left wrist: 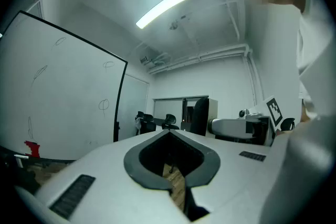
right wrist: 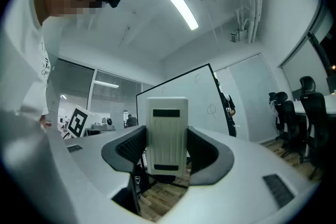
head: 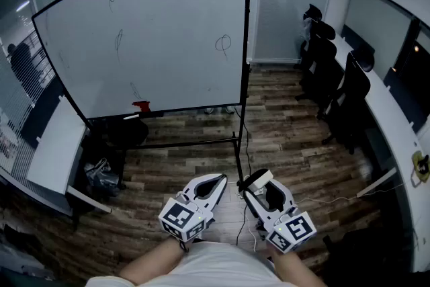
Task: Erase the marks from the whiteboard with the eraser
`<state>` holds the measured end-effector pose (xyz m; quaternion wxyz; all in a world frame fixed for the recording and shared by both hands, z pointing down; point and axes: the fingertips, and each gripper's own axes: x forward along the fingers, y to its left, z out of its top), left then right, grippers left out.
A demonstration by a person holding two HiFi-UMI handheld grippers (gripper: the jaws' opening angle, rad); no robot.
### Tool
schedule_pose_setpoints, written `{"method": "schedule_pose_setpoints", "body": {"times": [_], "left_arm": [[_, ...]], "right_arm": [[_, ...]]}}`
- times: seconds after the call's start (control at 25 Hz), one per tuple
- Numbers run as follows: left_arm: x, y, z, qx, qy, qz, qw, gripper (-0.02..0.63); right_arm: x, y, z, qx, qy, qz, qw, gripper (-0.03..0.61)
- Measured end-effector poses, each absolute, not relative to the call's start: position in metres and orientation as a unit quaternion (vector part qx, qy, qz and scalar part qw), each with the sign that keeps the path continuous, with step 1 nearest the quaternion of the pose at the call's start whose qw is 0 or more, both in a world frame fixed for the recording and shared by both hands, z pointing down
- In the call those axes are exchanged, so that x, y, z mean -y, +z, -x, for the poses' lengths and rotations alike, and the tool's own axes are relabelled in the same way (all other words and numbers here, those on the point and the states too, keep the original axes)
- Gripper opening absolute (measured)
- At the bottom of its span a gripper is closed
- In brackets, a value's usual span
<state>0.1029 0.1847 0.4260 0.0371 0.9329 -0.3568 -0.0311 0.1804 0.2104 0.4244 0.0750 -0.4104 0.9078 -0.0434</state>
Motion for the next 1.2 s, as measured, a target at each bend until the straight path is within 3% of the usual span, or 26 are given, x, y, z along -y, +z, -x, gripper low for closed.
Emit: {"method": "schedule_pose_setpoints", "body": {"times": [0.64,1.2], "left_arm": [[-0.154,0.437,-0.073,0.344,-0.032,-0.937,0.054,0.006],[-0.056,0.419,0.005,0.313,-0.037,-0.948,0.051,0.006]], "right_arm": [[-0.183,0.429,-0.162,-0.895,-0.051,0.435,0.085,0.245],[-0.086,0.421,-0.079,-0.884,-0.053,0.454,0.1,0.245]]}}
